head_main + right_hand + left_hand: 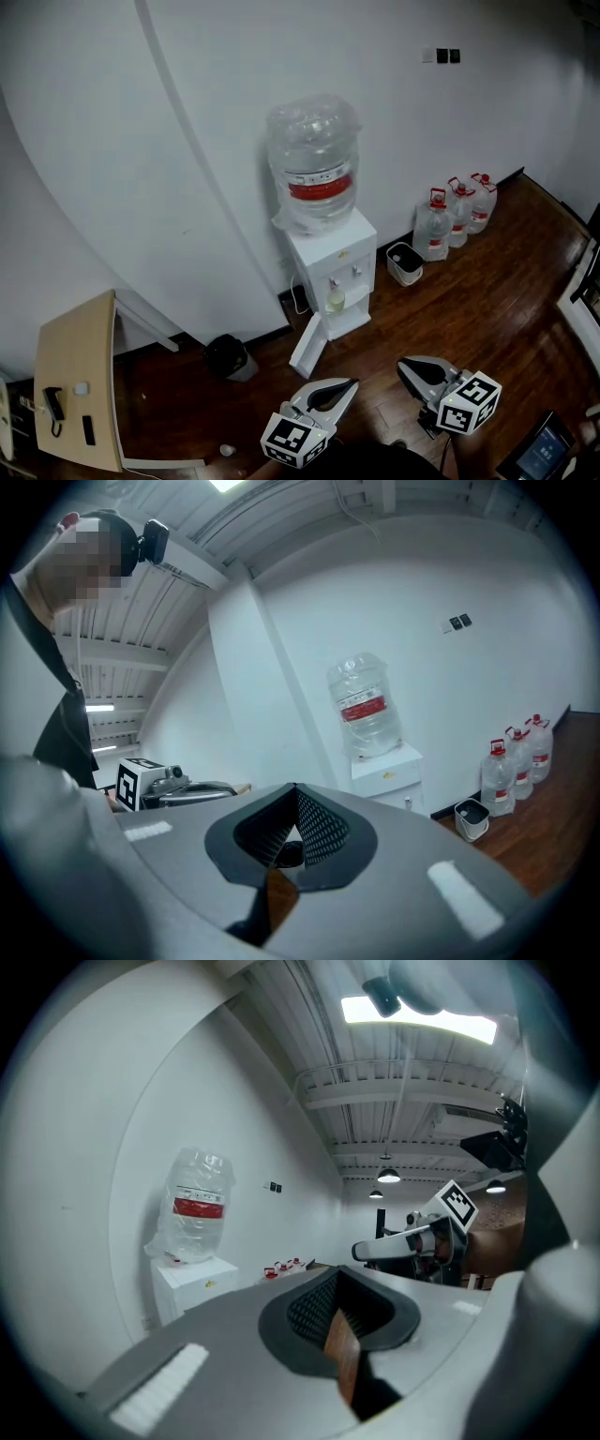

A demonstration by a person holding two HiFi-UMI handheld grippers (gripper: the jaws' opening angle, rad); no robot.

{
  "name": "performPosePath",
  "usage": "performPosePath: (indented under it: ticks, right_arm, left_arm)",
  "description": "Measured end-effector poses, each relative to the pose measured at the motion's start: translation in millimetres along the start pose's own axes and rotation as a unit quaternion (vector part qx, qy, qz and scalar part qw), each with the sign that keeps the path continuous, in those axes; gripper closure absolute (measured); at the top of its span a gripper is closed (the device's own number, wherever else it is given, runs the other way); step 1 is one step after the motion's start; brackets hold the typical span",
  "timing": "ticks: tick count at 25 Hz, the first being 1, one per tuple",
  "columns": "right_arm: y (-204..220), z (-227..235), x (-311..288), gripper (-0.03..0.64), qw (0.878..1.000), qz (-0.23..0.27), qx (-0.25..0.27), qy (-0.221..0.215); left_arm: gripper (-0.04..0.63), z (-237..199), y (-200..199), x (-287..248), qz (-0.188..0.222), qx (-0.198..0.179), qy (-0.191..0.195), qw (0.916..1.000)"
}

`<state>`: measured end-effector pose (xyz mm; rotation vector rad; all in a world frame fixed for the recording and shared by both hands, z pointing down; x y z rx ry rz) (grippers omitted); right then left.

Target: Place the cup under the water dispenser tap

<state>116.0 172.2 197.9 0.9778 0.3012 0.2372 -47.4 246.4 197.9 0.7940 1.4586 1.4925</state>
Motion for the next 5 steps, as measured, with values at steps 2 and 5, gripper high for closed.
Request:
performPosePath:
  ticks: [2,5]
  right_arm:
    - [2.7,-0.8,3.0,0.617,1.000,-0.001,0.000,0.001]
    - [9.7,-1.9,6.9,0.617,1.000,-0.001,0.001,0.000]
  left_arm:
    - [0.387,3.1,-0.4,0.7,-0.004,0.003,-0.002,1.0000]
    - [0.387,7.8,3.7,3.8,-0.010,0.010,-0.005,0.9999]
Point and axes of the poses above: the fingertips, and each gripper's own axes: x backward along the fingers, z to its right, y out of its underside, the point moved 6 cm from there along x, backward along the fingers, and after that the axes turned 10 degrees about -x, right-handed, at the moved point
